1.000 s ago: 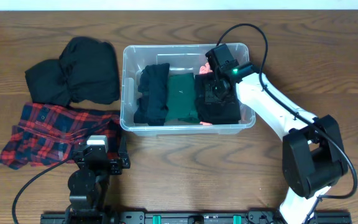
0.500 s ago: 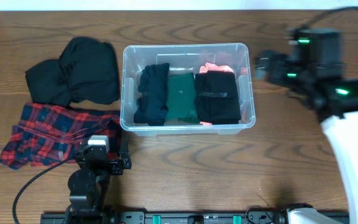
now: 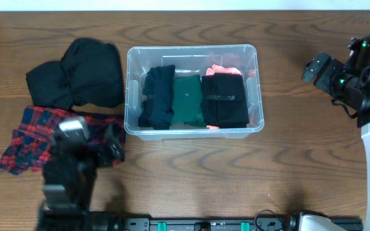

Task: Pack container
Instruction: 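Reach the left gripper to the red plaid shirt and grasp it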

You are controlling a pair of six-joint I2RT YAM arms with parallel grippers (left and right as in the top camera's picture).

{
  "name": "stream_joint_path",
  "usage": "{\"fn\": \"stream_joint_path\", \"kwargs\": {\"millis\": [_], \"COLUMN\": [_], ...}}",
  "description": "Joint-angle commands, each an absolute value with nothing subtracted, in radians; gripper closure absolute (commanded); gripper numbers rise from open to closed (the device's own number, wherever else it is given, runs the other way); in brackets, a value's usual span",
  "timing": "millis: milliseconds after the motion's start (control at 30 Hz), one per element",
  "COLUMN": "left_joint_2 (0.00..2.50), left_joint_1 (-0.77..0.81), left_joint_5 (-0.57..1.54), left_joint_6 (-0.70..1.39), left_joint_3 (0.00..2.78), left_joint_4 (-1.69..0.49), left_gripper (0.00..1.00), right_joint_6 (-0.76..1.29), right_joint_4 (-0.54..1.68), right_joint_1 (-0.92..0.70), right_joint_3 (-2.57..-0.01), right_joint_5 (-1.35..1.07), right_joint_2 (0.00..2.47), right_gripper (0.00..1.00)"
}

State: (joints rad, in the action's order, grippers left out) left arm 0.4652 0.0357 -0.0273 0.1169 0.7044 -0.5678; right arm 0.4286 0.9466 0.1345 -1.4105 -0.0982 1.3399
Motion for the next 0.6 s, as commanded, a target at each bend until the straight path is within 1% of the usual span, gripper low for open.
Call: {"fn": "stream_joint_path", "kwargs": {"millis": [0, 167, 300, 433, 567], "left_joint_2": [0.644, 0.790, 0.819, 0.823, 0.848], "left_joint_1": [0.038, 0.037, 0.001, -0.109, -0.250], "left_joint_5": [-0.099, -0.108, -0.202, -0.162, -0.146], "left_joint_6": [0.124, 0.081, 0.175, 0.273, 0.404], "left_joint_3": [0.918, 1.074, 1.089, 1.089, 1.089], "left_joint_4": [-0.609, -0.662, -0.706, -0.735, -0.832], "left_gripper": [0.02, 0.02, 0.02, 0.02, 0.02], "right_joint_6": [0.433, 0.433, 0.433, 0.433, 0.433], "right_joint_4": [0.947, 0.947, 0.947, 0.947, 0.947], "right_joint_1": [0.141, 0.141, 0.141, 0.141, 0.141], "right_joint_3": [-1.413, -1.413, -1.413, -1.413, -1.413], "right_joint_5": [-0.102, -0.102, -0.102, -0.102, -0.102], "right_joint_2": [1.342, 1.342, 1.342, 1.342, 1.342], "right_gripper": [0.01, 0.01, 0.01, 0.01, 0.01]}}
